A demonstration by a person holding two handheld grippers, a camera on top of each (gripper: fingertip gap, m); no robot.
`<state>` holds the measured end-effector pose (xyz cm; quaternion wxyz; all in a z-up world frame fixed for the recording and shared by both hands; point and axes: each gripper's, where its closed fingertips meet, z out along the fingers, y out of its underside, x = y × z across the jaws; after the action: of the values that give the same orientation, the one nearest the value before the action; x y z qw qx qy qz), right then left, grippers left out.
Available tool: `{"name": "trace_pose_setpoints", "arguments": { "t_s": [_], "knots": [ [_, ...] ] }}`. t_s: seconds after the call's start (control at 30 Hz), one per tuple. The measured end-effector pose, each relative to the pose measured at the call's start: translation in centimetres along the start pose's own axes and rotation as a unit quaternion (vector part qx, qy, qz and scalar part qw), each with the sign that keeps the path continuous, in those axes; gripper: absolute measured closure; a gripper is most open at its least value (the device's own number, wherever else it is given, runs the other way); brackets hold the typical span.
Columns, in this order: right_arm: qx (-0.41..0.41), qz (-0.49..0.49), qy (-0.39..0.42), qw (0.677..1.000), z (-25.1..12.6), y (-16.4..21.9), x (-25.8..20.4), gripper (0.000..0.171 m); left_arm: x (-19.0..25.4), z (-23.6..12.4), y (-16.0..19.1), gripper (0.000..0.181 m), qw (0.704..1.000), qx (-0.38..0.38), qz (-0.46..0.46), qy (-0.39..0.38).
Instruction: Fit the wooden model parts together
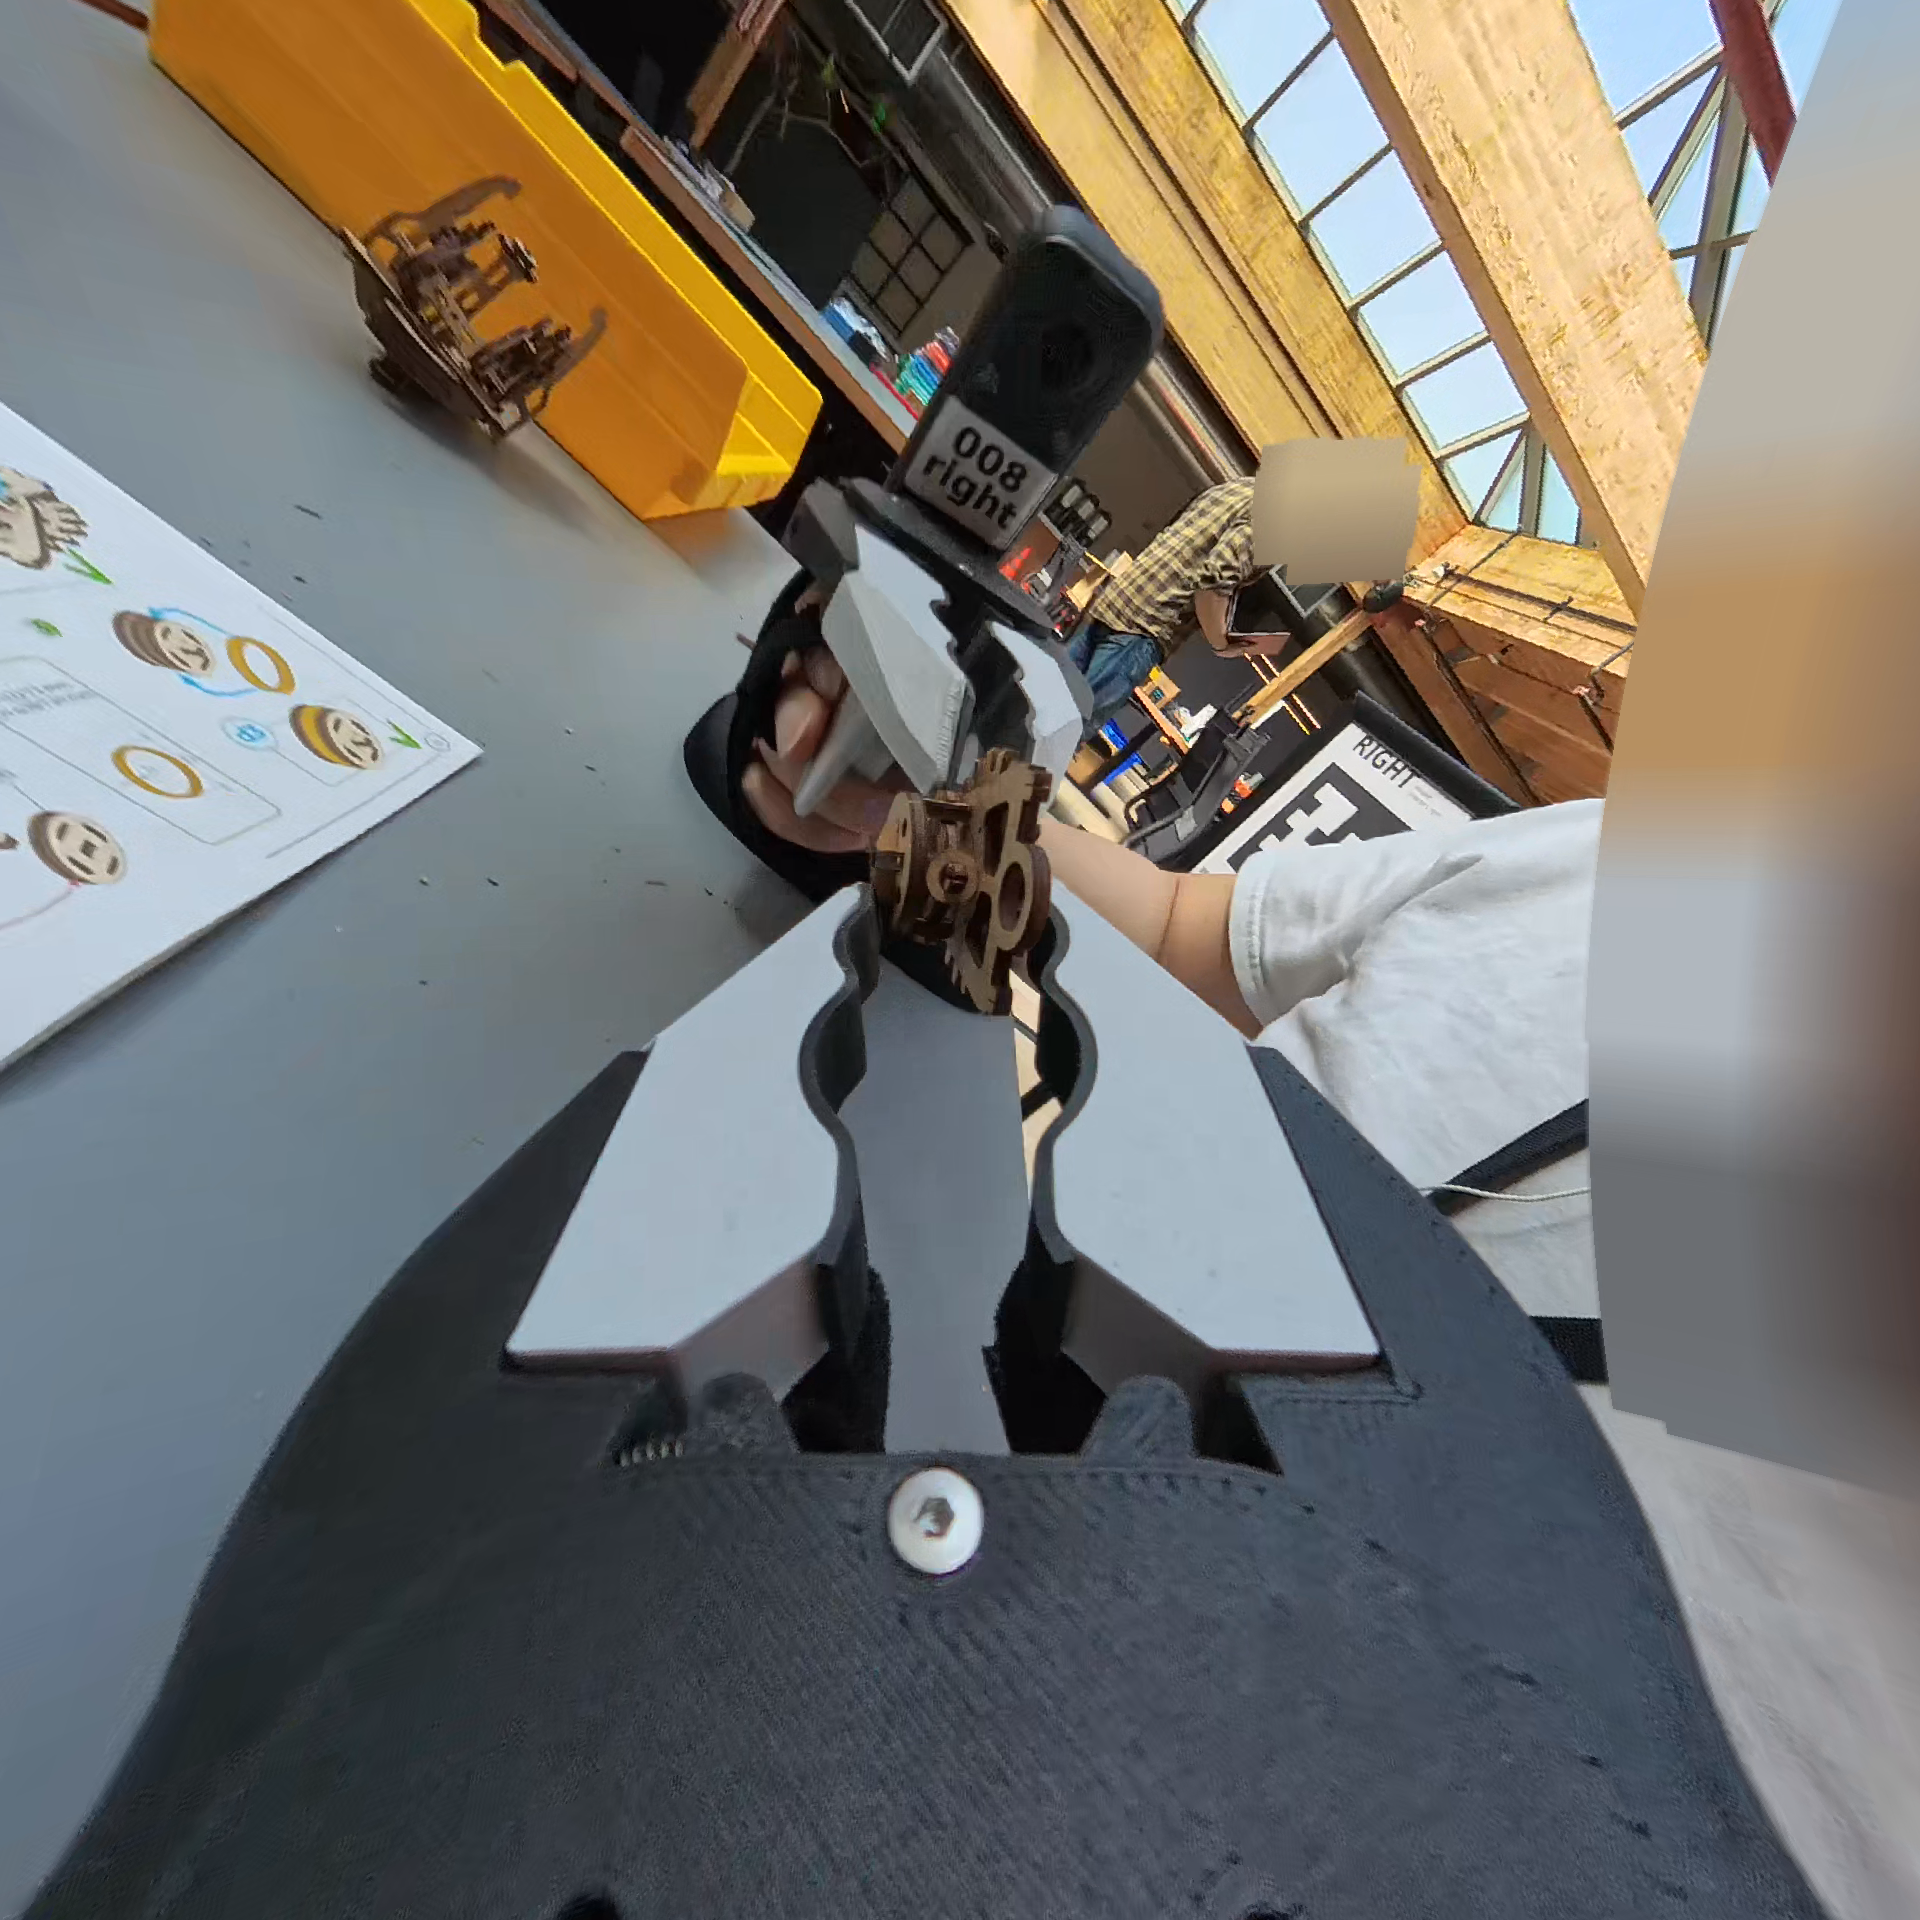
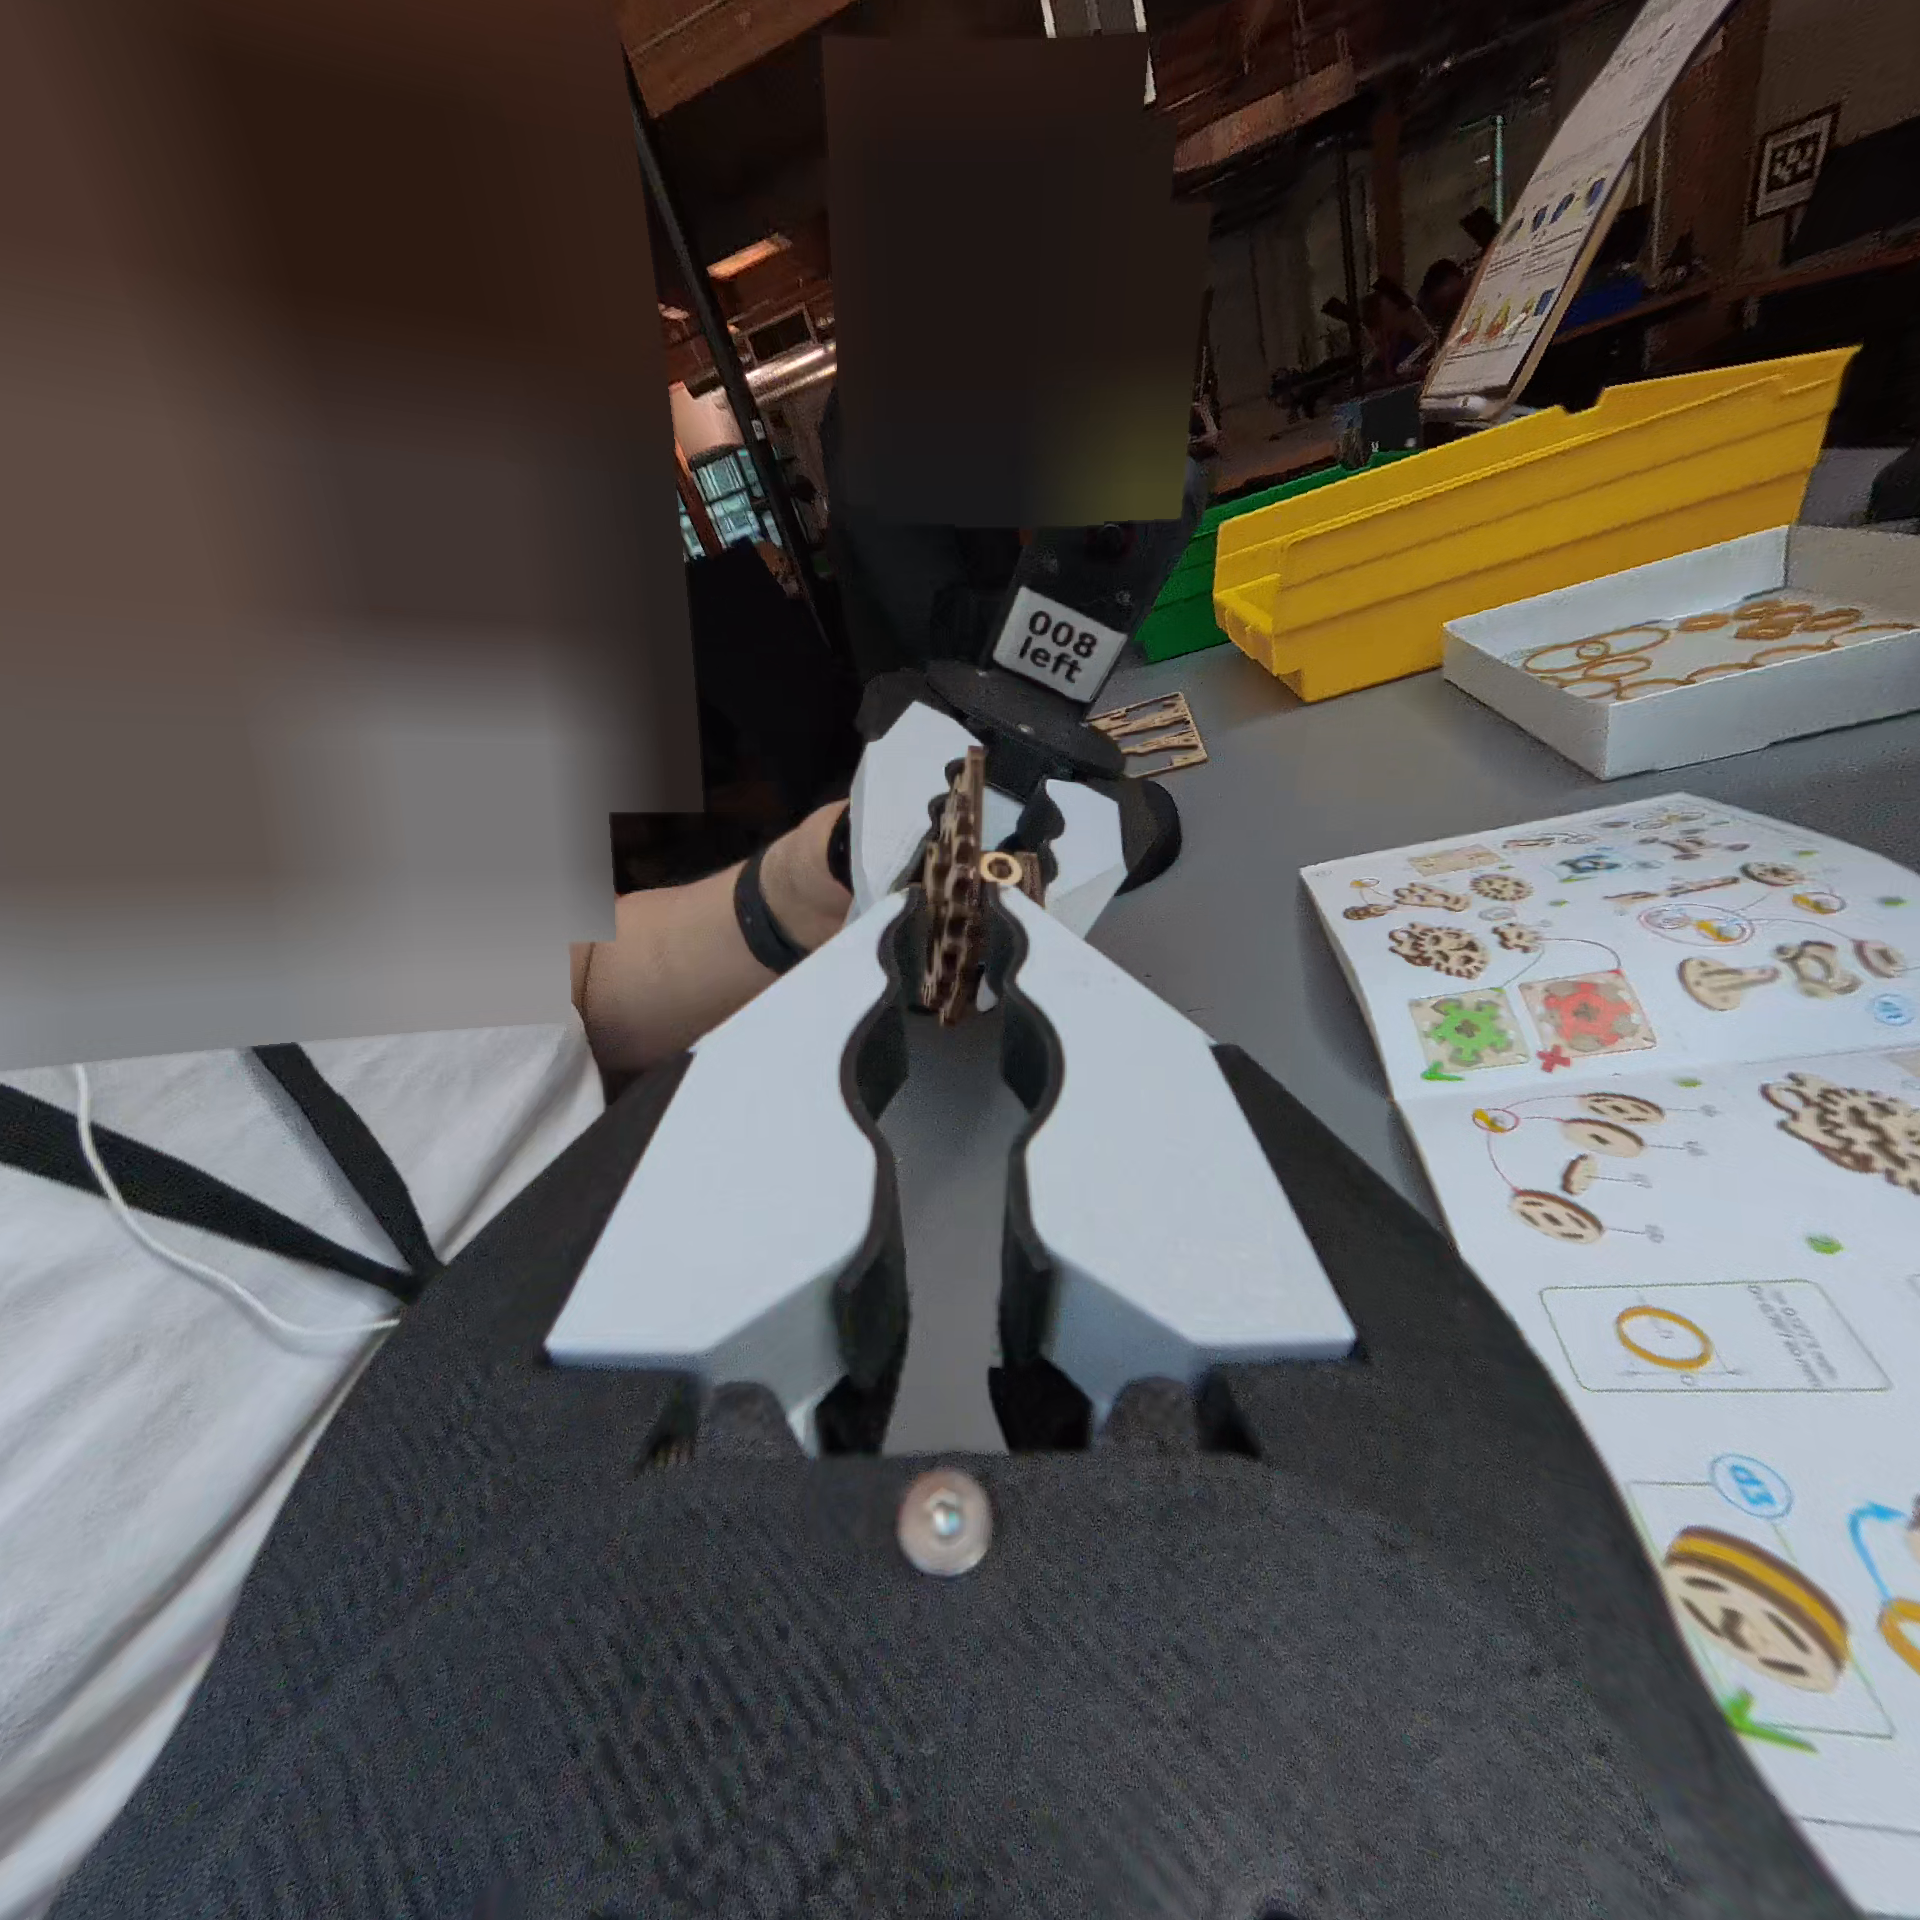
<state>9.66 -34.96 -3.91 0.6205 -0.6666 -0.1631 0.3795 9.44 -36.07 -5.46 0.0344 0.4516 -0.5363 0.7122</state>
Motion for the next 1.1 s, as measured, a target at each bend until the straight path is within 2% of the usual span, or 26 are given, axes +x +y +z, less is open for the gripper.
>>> {"name": "trace_pose_setpoints", "arguments": {
  "t_s": [0.07, 0.13, 0.2, 0.3, 0.4, 0.47, 0.63, 0.93, 1.0, 1.1],
  "knots": [
    [-0.066, -0.159, 0.047, 0.984, -0.1, 0.8, -0.2, 0.154, 0.1, -0.2, 1.1, 0.155, 0.998, -0.039, -0.047, 0.024],
    [-0.126, -0.293, 0.080, 0.944, 0.0, 1.7, -0.3, 0.144, -0.1, -0.5, 2.2, 0.155, 0.993, -0.072, -0.085, 0.034],
    [-0.161, -0.329, 0.071, 0.928, 0.3, 2.8, -0.6, 0.143, -0.1, -0.8, 3.1, 0.155, 0.987, -0.100, -0.114, 0.043],
    [-0.163, -0.219, 0.051, 0.961, 0.8, 3.8, -0.1, 0.136, -0.6, -0.9, 4.0, 0.155, 0.982, -0.138, -0.126, 0.037],
    [-0.172, -0.010, -0.008, 0.985, 0.9, 5.4, 0.0, 0.147, -1.1, -0.9, 4.5, 0.155, 0.980, -0.152, -0.126, 0.032],
    [-0.158, 0.070, -0.028, 0.985, 0.7, 5.7, -0.1, 0.149, -1.2, -0.8, 4.7, 0.155, 0.979, -0.154, -0.126, 0.032],
    [-0.152, 0.092, 0.003, 0.984, 0.4, 5.7, 0.5, 0.150, -1.7, -0.7, 4.0, 0.155, 0.987, -0.123, -0.096, 0.024],
    [-0.045, 0.197, 0.028, 0.979, -1.1, 3.0, 3.0, 0.150, -3.7, -1.8, 1.0, 0.149, 0.995, -0.058, -0.082, -0.011],
    [-0.035, 0.206, 0.026, 0.978, -1.3, 2.7, 3.2, 0.150, -3.8, -1.5, 0.2, 0.153, 0.994, -0.052, -0.093, 0.000],
    [-0.036, 0.198, 0.051, 0.978, -1.7, 2.8, 3.9, 0.150, -3.8, -1.1, -0.7, 0.178, 0.991, -0.069, -0.111, 0.028]
  ]
}}
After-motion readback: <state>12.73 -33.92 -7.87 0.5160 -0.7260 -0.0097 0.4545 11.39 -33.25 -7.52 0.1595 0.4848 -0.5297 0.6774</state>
